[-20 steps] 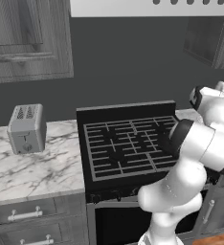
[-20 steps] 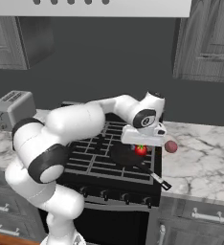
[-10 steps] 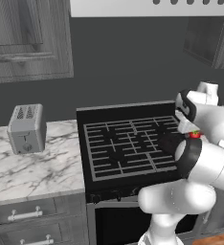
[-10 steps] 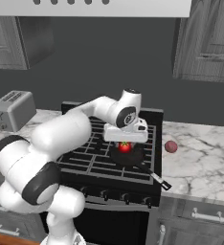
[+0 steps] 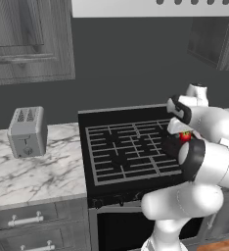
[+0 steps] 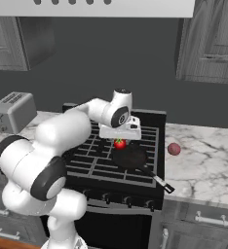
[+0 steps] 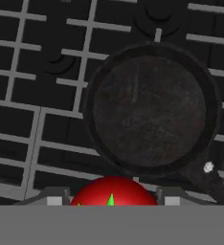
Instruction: Place the pan on the front right burner on the stove. Then place the tomato and the onion in the pan and turn on the front right burner.
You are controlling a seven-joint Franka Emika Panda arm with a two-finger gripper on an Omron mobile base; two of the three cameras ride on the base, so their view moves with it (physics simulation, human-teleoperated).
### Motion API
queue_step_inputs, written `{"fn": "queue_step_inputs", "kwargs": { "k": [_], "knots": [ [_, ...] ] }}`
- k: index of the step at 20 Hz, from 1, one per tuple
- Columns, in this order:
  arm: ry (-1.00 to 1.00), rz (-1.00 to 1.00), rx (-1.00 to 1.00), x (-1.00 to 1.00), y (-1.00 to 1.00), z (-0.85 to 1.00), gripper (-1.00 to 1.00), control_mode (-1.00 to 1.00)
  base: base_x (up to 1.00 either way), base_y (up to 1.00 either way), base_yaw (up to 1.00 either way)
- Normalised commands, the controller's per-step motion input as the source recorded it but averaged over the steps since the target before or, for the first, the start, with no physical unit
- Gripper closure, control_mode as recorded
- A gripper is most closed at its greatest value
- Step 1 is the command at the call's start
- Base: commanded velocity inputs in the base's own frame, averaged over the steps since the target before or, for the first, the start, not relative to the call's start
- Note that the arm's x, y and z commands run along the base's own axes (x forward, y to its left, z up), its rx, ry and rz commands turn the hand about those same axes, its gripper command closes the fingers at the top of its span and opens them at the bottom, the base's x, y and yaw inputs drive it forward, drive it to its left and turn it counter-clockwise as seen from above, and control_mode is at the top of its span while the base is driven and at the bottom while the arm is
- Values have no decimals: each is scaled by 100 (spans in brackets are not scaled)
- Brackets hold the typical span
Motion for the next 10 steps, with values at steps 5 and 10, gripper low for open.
{"fn": "queue_step_inputs", "kwargs": {
  "k": [5,10],
  "knots": [
    [1,-4,0,47,0,0,100,-100,0,0,0],
    [1,0,0,42,-1,0,100,-100,0,0,0]
  ]
}}
